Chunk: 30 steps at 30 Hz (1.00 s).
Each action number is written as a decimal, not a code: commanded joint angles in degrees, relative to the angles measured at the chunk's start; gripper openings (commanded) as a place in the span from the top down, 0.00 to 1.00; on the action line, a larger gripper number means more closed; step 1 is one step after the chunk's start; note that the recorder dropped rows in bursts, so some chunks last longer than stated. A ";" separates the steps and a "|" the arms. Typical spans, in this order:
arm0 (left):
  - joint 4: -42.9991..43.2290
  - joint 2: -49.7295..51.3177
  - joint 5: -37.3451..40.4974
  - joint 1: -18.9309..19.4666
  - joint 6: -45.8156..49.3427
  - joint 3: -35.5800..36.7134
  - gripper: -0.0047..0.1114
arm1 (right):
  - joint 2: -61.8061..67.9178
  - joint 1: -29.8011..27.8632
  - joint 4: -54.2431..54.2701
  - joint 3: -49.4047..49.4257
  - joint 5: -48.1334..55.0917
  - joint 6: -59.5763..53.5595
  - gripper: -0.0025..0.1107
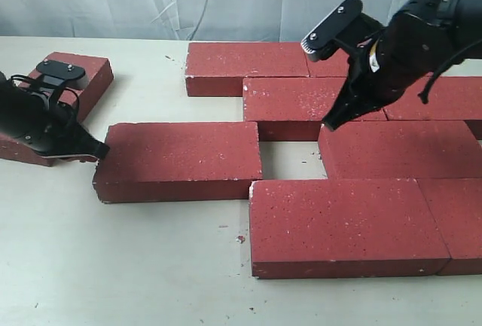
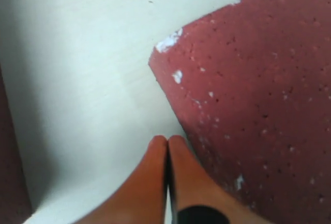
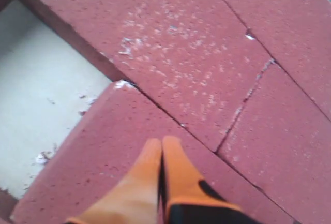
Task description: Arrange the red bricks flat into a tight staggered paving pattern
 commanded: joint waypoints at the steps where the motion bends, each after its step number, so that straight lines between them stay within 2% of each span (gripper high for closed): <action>1: 0.49 -0.04 -0.02 -0.78 -0.67 -0.14 0.96 | -2.33 -5.51 -0.97 3.43 -7.78 3.06 0.98; 5: 0.14 -0.04 0.33 -0.78 -1.55 -0.14 0.96 | -2.35 -10.46 2.55 4.22 -9.99 3.06 0.98; 8: -0.13 0.05 0.45 -0.78 -1.55 -0.14 0.96 | -2.35 -11.83 3.50 4.22 -9.99 3.06 0.98; 14: -0.65 0.05 0.80 -0.92 -1.55 -0.14 0.96 | -2.25 -11.83 5.26 4.22 -12.82 3.06 0.98; 19: -0.57 0.05 -1.34 -4.60 -1.30 -0.14 0.96 | -2.25 -11.83 5.86 4.22 -12.82 3.06 0.98; 30: -2.00 0.05 -0.96 -5.11 -1.14 -0.63 0.96 | -2.25 -11.83 6.56 4.22 -13.69 3.06 0.98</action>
